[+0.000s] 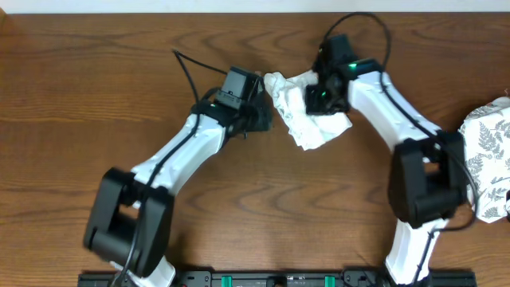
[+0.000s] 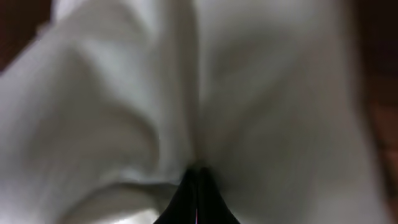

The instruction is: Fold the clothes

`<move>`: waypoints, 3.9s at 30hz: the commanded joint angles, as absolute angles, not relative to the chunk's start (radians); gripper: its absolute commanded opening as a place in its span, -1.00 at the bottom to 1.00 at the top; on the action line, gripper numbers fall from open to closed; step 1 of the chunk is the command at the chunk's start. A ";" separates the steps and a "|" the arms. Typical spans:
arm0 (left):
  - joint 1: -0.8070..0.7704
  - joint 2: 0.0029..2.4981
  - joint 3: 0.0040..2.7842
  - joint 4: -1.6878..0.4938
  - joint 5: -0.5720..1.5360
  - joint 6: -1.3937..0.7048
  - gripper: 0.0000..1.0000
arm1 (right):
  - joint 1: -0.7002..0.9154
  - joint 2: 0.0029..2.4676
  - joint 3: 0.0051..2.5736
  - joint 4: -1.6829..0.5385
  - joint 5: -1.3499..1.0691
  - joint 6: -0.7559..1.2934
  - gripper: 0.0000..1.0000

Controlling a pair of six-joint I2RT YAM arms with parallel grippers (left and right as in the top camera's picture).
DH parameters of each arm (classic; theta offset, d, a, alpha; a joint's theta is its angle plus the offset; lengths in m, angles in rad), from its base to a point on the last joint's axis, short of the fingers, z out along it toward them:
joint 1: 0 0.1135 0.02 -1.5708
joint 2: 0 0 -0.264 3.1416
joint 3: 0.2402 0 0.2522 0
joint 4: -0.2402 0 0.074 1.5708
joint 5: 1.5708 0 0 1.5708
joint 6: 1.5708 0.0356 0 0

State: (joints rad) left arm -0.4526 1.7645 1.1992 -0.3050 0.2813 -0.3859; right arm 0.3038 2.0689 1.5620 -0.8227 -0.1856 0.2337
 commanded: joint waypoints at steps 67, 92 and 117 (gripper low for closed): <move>-0.516 1.937 1.196 0.069 0.112 -0.192 -0.20 | 0.168 1.938 1.461 -0.881 -0.376 0.043 -0.97; -0.471 2.105 1.197 0.183 -0.010 -0.110 -0.22 | 0.294 2.126 1.459 -0.735 -0.271 0.116 -0.97; -0.377 1.879 1.262 0.110 0.000 -0.109 0.03 | 0.295 2.006 1.458 -0.876 -0.227 0.006 -0.97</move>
